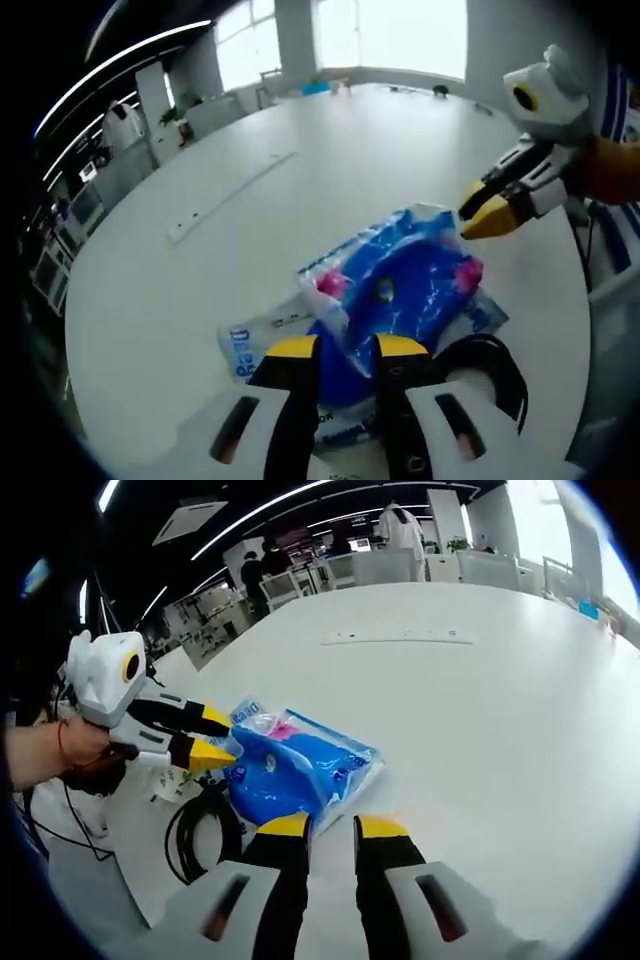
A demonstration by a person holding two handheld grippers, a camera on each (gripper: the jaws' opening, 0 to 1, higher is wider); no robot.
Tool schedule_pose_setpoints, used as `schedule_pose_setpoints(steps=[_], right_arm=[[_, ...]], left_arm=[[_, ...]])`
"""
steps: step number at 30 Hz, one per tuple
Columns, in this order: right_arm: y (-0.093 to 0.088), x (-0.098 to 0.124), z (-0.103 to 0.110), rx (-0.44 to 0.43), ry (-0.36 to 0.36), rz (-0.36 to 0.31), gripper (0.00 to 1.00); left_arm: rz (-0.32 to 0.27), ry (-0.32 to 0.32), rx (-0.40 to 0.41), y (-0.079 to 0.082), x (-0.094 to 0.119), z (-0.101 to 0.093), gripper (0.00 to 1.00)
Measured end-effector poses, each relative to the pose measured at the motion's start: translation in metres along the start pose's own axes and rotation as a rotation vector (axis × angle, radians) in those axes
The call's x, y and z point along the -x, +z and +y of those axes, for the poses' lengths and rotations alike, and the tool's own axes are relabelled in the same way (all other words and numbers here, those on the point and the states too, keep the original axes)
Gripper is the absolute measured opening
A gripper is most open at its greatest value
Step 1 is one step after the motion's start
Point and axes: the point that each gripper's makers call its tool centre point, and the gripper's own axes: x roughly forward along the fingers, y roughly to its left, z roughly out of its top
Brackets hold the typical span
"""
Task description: Arrange the tabletop items into an orderly group along one side of the table until the central work area is clear of visible clutter.
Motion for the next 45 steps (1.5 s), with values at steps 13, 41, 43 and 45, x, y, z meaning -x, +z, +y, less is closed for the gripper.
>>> schedule_pose_setpoints(steps=[13, 41, 43, 45], right_arm=[[-0.0011, -0.0008, 0.0001, 0.004, 0.002, 0.002, 0.09], [0.0002, 0.0012, -0.0033, 0.039, -0.019, -0.001, 0.0], [0.0002, 0.0013, -0.0032, 0.038, -0.018, -0.001, 0.0], [0.0008, 0.0018, -0.0028, 0.04, -0.018, -0.004, 0.0]], left_arm=[[0.007, -0.006, -0.006, -0.0023, -0.001, -0.0012, 0.09], [0.004, -0.002, -0.005, -0.0031, -0.0008, -0.0043, 0.0], [0.002, -0.001, -0.005, -0.003, -0.0006, -0.0041, 0.0], [0.001, -0.001, -0.002, -0.0029, -0.0003, -0.0044, 0.0]])
